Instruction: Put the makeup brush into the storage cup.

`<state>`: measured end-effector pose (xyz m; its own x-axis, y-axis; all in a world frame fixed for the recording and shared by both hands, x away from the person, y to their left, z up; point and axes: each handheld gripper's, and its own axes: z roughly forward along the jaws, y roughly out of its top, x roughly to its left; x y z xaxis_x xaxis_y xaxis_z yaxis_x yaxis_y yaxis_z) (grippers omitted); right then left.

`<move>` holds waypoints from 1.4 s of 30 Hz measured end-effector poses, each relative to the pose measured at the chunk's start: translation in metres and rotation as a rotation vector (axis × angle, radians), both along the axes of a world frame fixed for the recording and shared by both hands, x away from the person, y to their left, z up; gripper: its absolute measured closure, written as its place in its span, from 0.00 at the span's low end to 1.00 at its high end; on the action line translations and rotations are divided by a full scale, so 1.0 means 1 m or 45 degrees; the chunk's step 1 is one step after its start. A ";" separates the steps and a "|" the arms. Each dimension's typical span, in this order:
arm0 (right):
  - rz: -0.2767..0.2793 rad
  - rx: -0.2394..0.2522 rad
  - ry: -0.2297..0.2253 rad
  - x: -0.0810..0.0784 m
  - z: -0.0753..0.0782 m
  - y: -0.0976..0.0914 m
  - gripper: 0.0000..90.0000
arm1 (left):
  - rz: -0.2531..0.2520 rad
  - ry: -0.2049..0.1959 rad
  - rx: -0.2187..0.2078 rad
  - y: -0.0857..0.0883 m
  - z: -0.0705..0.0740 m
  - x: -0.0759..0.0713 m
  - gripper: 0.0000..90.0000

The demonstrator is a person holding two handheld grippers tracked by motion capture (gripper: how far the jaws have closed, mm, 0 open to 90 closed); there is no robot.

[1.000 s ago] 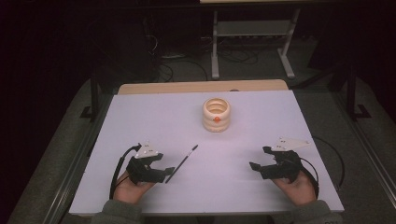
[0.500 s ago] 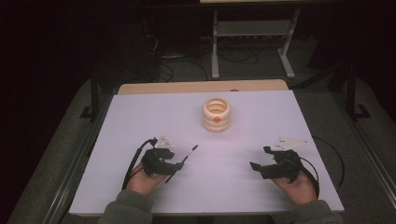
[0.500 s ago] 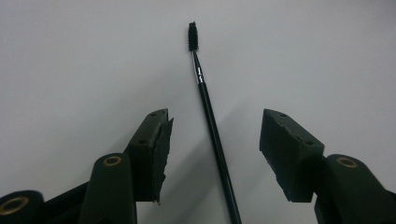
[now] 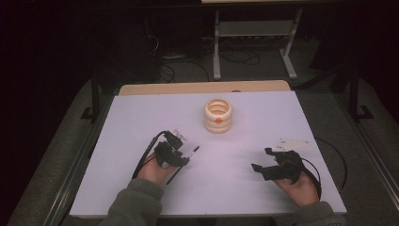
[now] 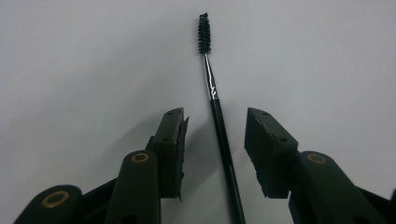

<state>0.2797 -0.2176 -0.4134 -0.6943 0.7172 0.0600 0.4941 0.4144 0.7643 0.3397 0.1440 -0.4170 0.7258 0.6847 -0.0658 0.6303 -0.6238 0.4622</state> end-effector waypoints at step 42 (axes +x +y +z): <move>0.025 -0.013 0.013 0.000 -0.002 0.005 0.22 | 0.013 0.029 0.082 -0.012 -0.005 0.006 0.96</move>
